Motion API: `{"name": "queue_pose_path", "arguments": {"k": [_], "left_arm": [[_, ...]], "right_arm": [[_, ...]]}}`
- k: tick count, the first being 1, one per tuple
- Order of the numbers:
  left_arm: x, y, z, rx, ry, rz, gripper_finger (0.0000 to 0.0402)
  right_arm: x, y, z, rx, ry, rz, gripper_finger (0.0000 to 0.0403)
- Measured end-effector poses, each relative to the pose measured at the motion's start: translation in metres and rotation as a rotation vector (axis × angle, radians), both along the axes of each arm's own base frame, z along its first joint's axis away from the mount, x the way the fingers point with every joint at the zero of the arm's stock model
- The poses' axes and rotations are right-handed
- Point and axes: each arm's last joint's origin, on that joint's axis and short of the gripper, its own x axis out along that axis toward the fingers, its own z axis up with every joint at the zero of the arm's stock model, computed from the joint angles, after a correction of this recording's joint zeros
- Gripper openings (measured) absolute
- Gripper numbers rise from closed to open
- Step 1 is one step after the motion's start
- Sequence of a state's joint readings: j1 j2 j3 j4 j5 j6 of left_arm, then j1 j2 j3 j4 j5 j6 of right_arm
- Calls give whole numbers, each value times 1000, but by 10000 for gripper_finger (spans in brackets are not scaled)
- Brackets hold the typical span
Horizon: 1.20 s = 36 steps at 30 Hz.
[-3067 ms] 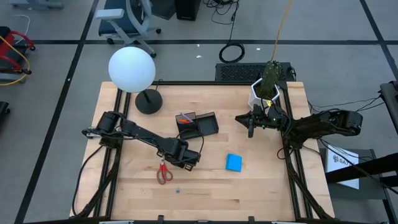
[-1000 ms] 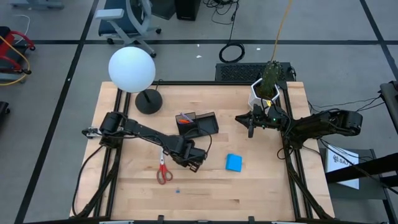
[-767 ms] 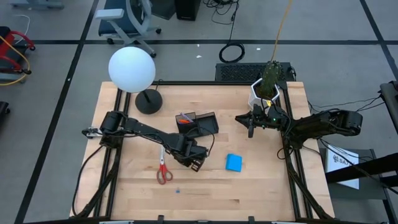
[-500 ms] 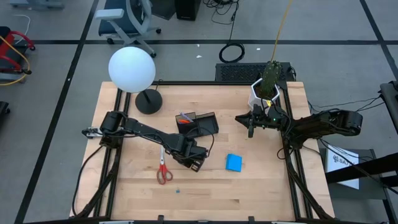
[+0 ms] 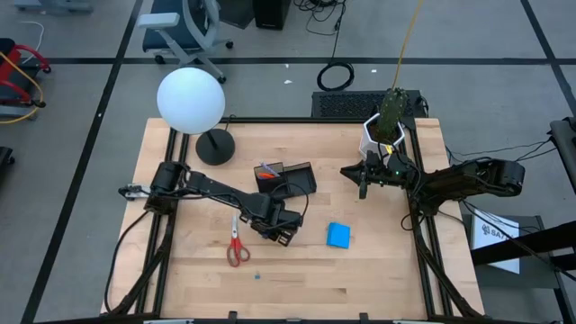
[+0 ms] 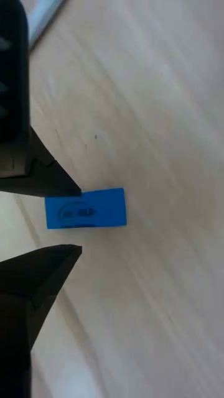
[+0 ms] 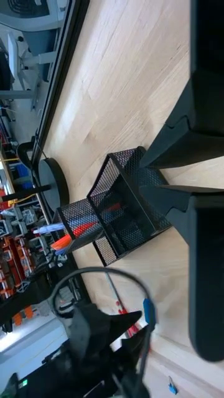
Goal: Pick and place office supplies into organizer
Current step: Put the blue eraser into the black desk organizer
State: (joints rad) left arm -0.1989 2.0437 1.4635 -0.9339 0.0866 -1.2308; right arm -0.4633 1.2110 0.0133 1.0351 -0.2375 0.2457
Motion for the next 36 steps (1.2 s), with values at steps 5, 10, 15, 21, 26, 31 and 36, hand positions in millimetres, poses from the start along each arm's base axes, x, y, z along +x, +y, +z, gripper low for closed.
{"name": "queue_pose_path", "arguments": {"k": [5,10,15,21,26,31,36], "left_arm": [[2,-1,-16,-10,56,-14,136],[3,0,-19,-19,59,-11,136],[4,2,-20,-15,58,10,136],[4,2,-21,-7,59,18,134],[3,3,-22,10,67,29,88],[2,3,-23,24,74,21,18],[2,6,-23,18,75,23,25]], "right_arm": [[0,0,0,0,0,0,47],[0,0,0,-1,-1,0,47],[0,0,0,0,0,0,47],[0,0,0,0,0,0,47],[0,0,0,0,0,0,47],[0,0,0,0,0,0,47],[0,0,0,0,0,0,47]]}}
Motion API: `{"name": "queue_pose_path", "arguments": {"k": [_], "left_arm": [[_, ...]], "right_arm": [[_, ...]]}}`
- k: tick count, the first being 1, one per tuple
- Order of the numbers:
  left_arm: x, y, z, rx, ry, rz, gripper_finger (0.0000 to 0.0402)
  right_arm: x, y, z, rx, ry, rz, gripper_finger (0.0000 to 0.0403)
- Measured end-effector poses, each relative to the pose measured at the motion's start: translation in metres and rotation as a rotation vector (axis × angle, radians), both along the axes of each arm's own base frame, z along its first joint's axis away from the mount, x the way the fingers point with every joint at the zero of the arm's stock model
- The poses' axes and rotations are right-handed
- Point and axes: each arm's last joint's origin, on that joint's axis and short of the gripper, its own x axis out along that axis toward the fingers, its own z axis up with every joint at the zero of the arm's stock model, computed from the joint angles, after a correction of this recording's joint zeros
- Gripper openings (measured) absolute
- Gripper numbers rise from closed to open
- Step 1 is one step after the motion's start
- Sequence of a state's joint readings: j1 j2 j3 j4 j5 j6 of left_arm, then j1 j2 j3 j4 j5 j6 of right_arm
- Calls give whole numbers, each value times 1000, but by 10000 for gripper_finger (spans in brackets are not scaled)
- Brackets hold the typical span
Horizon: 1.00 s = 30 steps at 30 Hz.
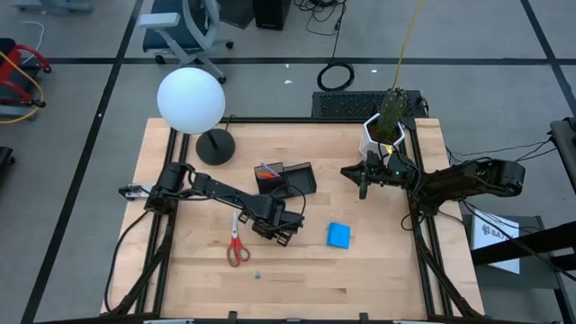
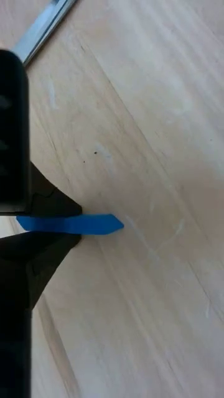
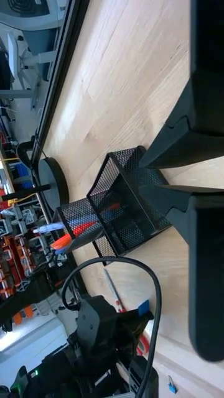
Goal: Pick and place office supplies into organizer
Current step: Put the blue eraser into the black desk organizer
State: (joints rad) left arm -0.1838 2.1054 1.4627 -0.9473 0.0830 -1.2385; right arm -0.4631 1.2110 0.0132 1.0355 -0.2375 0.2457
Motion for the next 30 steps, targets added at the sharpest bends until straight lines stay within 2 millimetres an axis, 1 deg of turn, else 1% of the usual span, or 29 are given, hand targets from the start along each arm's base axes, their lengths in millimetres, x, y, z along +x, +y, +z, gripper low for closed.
{"name": "queue_pose_path", "arguments": {"k": [4,7,11,14,17,19,23,30], "left_arm": [[0,3,7,-8,-23,-10,17],[2,6,18,25,-93,-11,17],[-3,13,50,67,-185,0,17],[-7,17,68,104,-241,11,17],[-12,29,88,164,-304,34,17],[-14,37,96,191,-323,33,17],[-16,56,103,219,-326,23,17],[-17,88,103,241,-311,0,17]], "right_arm": [[0,0,0,0,0,0,47],[0,0,0,0,0,0,47],[0,0,0,0,0,0,47],[0,0,0,0,0,0,47],[0,0,0,-1,-2,0,47],[0,0,0,-1,-2,0,47],[0,0,0,-1,-2,0,47],[0,0,0,-1,-3,0,47]]}}
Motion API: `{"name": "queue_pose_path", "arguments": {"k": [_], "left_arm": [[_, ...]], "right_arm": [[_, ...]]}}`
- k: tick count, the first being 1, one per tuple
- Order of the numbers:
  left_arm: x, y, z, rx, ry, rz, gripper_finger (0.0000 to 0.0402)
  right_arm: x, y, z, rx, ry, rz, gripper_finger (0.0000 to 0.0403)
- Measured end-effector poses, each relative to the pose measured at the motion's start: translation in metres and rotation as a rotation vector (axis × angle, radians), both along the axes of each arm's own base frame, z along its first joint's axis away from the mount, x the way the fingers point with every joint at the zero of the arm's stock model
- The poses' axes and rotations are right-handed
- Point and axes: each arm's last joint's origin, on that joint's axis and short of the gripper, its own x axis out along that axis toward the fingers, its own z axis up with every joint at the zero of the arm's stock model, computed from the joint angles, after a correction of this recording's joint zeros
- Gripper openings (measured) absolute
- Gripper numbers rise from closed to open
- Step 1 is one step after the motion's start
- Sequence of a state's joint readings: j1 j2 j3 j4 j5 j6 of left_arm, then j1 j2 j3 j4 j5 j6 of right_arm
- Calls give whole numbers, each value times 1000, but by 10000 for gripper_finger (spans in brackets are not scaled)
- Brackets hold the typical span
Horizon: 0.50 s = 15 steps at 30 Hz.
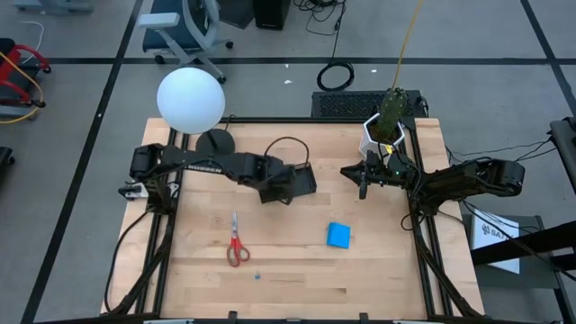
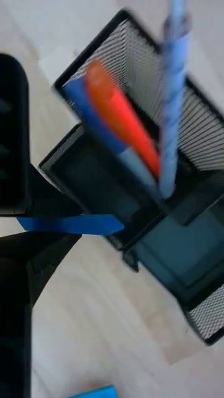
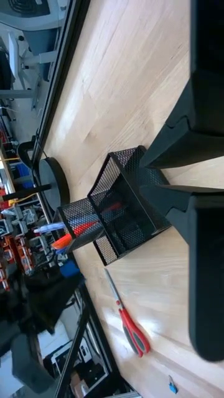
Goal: Pick and place office supplies into organizer
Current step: Put the blue eraser into the black desk organizer
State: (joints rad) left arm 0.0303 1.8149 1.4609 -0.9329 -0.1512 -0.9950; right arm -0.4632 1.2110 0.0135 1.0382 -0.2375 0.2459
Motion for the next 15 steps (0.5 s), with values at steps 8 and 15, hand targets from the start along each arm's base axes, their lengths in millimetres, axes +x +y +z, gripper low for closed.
{"name": "queue_pose_path", "arguments": {"k": [8,15], "left_arm": [[-1,19,0,3,14,-45,18],[-2,24,0,10,21,-43,63]], "right_arm": [[0,0,0,0,0,0,47],[0,0,0,0,0,0,47]]}}
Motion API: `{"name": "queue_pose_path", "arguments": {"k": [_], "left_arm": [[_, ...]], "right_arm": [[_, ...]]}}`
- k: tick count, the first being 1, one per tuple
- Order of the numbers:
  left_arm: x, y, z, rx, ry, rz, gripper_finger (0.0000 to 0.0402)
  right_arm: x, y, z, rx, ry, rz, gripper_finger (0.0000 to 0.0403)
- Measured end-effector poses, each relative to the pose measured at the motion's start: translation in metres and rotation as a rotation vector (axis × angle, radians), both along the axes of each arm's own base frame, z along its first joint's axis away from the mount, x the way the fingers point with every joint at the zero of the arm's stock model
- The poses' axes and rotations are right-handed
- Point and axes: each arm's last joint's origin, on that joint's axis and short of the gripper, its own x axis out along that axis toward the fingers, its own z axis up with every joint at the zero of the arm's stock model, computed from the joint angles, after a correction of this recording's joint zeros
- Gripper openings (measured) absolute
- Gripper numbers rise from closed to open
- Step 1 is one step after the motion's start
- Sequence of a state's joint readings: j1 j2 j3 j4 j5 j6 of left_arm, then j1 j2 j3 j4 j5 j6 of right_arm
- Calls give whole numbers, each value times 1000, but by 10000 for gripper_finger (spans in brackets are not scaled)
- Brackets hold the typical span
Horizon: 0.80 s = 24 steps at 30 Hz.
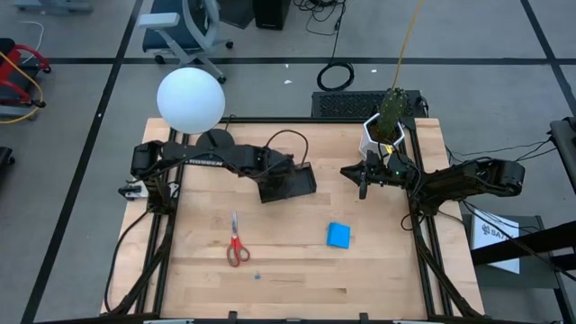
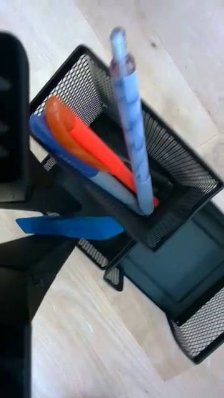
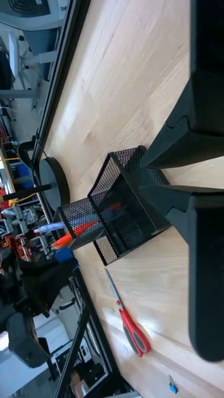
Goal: Pick and place office supplies into organizer
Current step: Put the blue eraser into the black desk organizer
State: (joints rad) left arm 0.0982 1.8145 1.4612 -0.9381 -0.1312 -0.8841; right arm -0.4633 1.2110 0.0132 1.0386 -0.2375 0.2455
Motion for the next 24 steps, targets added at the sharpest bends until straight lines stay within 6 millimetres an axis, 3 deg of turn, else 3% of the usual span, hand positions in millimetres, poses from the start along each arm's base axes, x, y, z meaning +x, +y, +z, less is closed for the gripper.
{"name": "queue_pose_path", "arguments": {"k": [4,24], "left_arm": [[0,0,0,10,2,-2,80],[1,-1,0,-23,-3,-47,86]], "right_arm": [[0,0,0,0,-1,0,47],[0,0,0,0,-1,0,47]]}}
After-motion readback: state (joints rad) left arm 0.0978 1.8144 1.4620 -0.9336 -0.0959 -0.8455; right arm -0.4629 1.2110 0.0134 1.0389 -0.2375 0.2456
